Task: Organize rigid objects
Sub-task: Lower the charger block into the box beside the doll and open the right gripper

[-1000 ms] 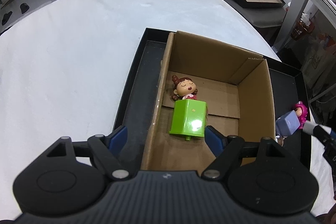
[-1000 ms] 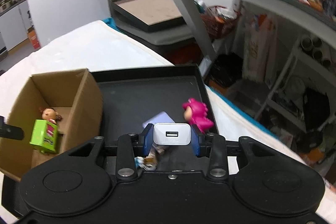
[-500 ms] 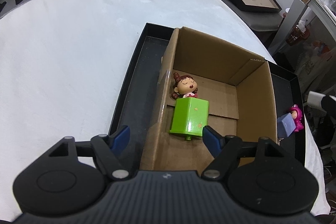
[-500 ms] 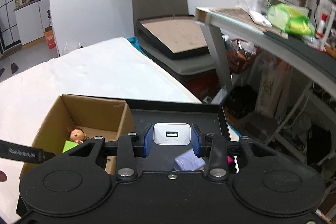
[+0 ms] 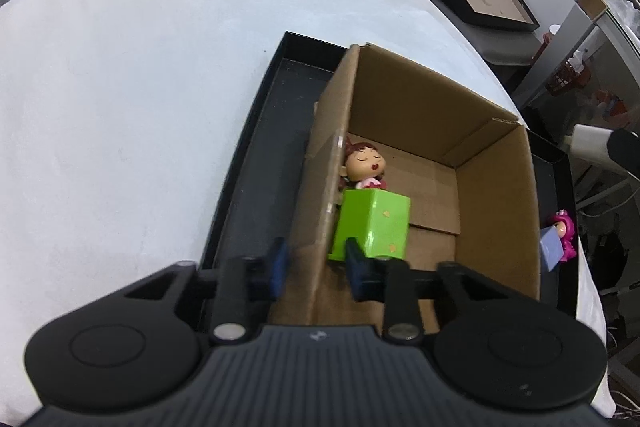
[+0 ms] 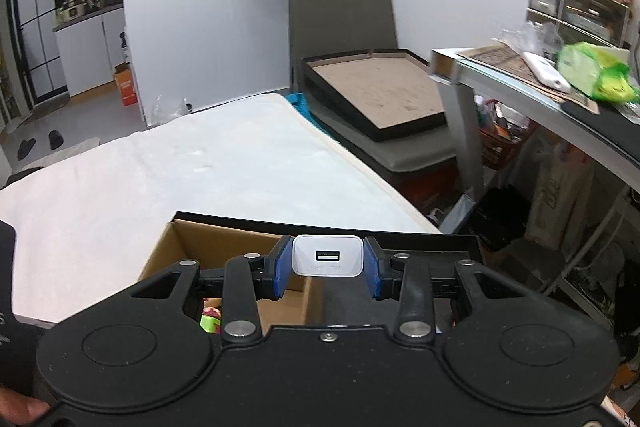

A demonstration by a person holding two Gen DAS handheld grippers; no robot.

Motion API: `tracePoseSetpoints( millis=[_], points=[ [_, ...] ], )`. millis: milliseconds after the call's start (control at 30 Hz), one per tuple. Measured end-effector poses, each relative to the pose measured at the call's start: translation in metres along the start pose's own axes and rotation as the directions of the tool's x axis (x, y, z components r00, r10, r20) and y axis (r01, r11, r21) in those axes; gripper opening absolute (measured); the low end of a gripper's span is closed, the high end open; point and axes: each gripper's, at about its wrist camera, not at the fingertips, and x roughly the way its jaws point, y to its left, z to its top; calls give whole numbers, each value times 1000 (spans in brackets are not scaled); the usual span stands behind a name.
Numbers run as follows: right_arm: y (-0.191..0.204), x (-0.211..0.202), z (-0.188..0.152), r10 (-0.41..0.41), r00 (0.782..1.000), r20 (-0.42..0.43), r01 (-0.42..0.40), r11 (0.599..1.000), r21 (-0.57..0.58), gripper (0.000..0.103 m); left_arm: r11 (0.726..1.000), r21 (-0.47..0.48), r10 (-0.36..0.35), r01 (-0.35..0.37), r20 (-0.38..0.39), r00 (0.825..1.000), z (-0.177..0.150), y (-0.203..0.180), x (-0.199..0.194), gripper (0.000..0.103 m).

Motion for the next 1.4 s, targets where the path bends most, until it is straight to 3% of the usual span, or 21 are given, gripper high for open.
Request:
tracePoseSetpoints(
  millis=[67,433,800,867,933,1067,1233,1400],
  points=[
    [9,5,1,12,1000,-9,-12,1000,-16,36,1000,-6,6,-6,12,1000,1,3,0,16],
    [47,33,-6,53,994,-98,-59,997,-55,36,999,-22,-30,30,14,999,-1,10,-2,17],
    [64,52,-1,49,993,-107,-58,994,-89,37,998,-39,-45,46,7,999,1,16,-1,17],
    [64,53,1,50,994,-94,-59,994,-93,40,998,-40,-45,45,6,999,1,16,-1,17],
    [64,53,0,27,995,-96,-36,995,-98,56,998,-36,-45,46,8,999,1,15,-1,18],
    [54,50,-5,22,994,-109,-29,997,-71,57,999,-35,-39,39,8,999,0,13,0,18],
    [42,40,-13,13,995,-101,-18,999,-47,65,999,-35,-30,30,3,1000,1,11,1,18],
    [30,29,-15,15,997,-82,-17,1000,-21,66,1000,-24,-18,18,-16,1000,2,5,2,18]
  ],
)
